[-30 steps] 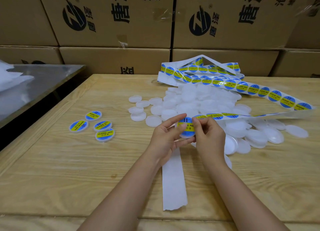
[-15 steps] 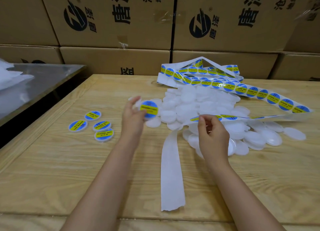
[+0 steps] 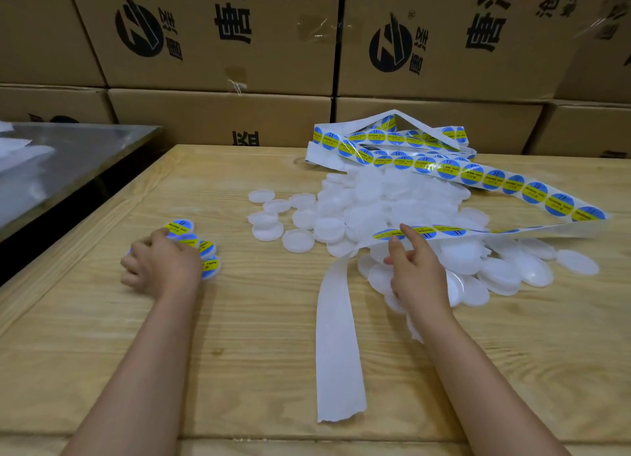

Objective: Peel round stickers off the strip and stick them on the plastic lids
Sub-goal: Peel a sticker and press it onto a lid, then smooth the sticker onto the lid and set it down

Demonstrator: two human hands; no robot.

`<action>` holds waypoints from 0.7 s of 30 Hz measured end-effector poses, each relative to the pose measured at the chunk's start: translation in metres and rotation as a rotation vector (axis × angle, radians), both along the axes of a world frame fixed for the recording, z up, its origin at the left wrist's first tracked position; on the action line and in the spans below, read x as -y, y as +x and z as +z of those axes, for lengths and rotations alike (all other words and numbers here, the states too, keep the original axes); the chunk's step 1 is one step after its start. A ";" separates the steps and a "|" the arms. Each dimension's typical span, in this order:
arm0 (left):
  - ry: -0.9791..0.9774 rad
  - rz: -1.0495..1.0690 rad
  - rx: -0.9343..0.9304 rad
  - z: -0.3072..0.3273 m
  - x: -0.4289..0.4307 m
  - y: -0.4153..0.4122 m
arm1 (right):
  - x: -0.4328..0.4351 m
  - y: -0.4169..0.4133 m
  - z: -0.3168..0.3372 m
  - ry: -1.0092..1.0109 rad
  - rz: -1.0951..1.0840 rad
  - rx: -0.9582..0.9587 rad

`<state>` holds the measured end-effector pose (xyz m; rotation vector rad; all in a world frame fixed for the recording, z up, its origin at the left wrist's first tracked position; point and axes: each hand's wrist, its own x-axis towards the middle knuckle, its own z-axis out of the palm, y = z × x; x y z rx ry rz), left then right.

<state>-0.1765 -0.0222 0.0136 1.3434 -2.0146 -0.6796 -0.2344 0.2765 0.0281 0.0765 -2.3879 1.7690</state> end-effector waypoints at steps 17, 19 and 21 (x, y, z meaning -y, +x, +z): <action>-0.181 -0.950 -0.520 0.032 -0.128 -0.009 | -0.006 -0.004 0.007 -0.183 -0.128 -0.053; -0.160 -1.088 -0.492 0.031 -0.153 -0.015 | -0.004 -0.001 0.007 -0.090 -0.096 -0.121; -0.188 -1.183 -0.426 0.028 -0.169 -0.020 | -0.002 0.002 0.007 -0.065 -0.063 -0.159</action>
